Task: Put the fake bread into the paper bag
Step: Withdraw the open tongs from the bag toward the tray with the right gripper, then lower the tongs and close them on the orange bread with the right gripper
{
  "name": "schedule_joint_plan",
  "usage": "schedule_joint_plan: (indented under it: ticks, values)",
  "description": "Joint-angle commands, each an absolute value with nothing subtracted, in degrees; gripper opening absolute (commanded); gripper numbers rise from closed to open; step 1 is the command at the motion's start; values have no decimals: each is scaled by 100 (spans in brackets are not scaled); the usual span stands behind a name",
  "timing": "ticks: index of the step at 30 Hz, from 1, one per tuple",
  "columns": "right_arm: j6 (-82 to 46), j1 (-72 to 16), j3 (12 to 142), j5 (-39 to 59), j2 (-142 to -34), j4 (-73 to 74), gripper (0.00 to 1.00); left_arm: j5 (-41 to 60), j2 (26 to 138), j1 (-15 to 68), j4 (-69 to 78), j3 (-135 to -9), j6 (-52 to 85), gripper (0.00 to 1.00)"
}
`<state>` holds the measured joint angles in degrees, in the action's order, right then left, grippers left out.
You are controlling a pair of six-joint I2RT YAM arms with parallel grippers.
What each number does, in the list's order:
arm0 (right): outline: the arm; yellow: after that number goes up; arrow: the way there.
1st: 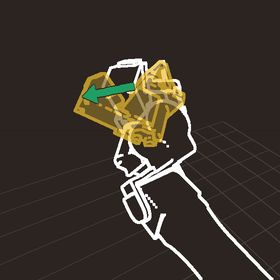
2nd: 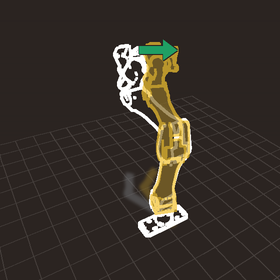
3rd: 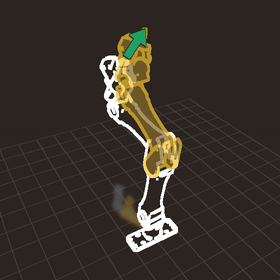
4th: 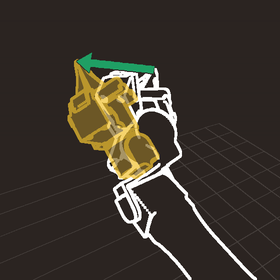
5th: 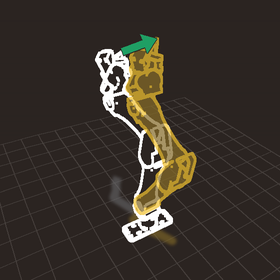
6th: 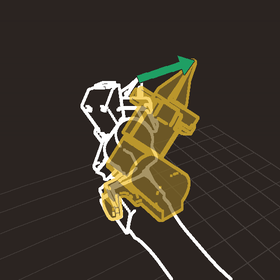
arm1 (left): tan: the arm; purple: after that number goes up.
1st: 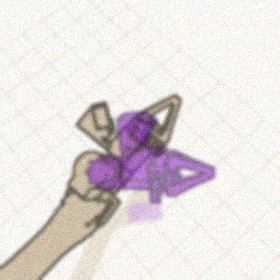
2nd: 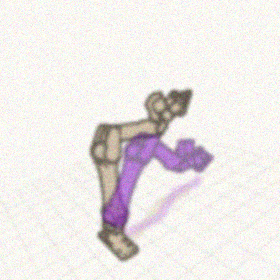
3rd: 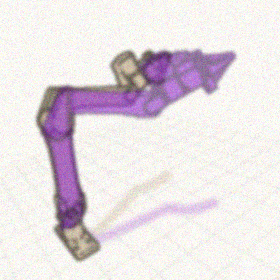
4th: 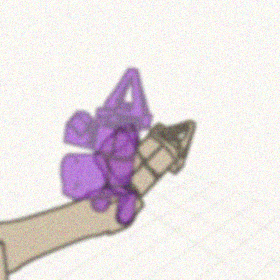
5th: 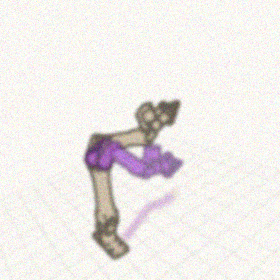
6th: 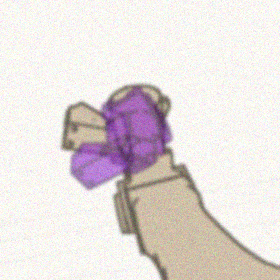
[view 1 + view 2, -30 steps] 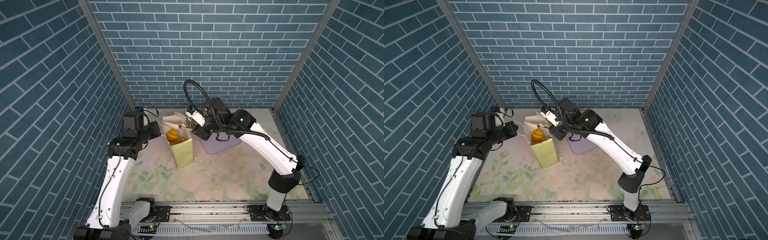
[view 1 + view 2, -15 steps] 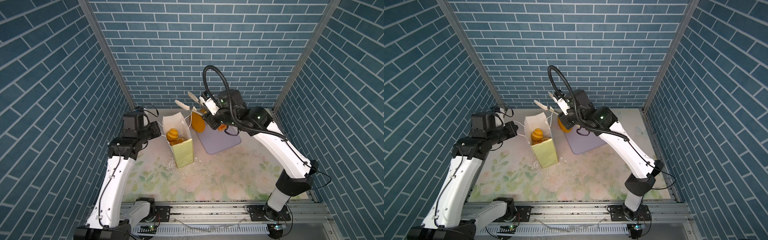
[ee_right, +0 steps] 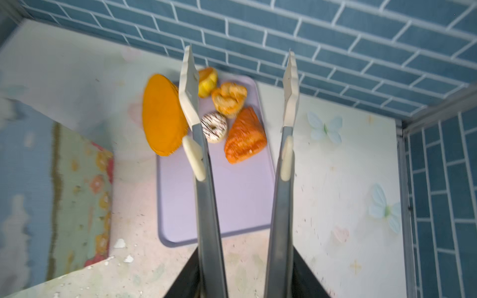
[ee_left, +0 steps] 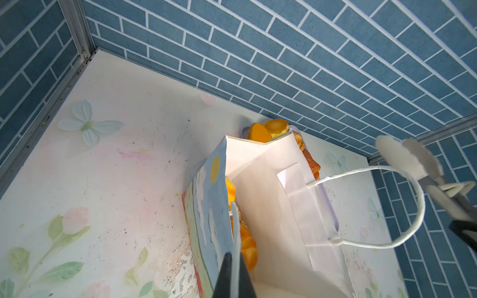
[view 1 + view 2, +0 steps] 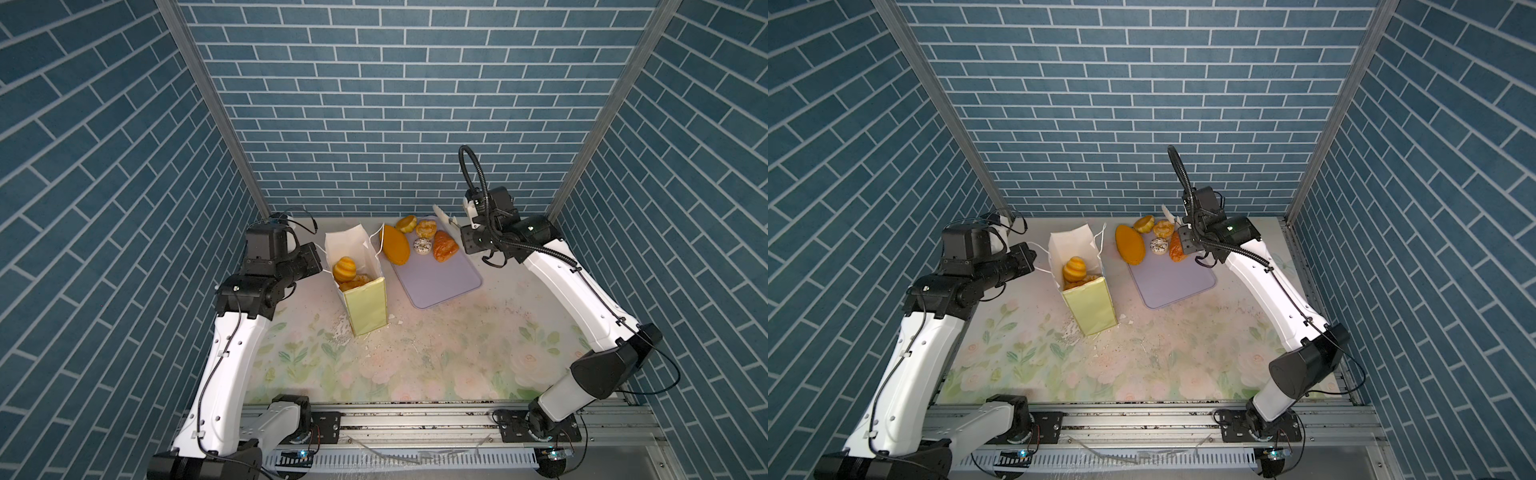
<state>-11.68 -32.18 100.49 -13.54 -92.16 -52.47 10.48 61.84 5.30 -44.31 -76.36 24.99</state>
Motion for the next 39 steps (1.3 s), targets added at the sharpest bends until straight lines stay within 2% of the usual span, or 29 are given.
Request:
schedule_joint_plan:
  ticks: [1,9,25,31,39]
  values:
    - [-1608,-3031,9772,-1094,-9290,-4737,47,1017,6126,555,-4528,-7736,2432,0]
    - [-1622,-2717,9897,-724,-10239,-4632,48,924,6153,560,-4577,-7761,2452,0]
    - [-1415,-2600,11041,-794,-11808,-4646,50,800,6191,562,-4693,-7771,2452,0]
    - [-1394,-2578,11096,-650,-12039,-4731,49,781,6196,557,-4736,-7796,2449,0]
    - [-1177,-2593,10530,-420,-11641,-4756,40,805,6174,562,-4643,-7738,2471,0]
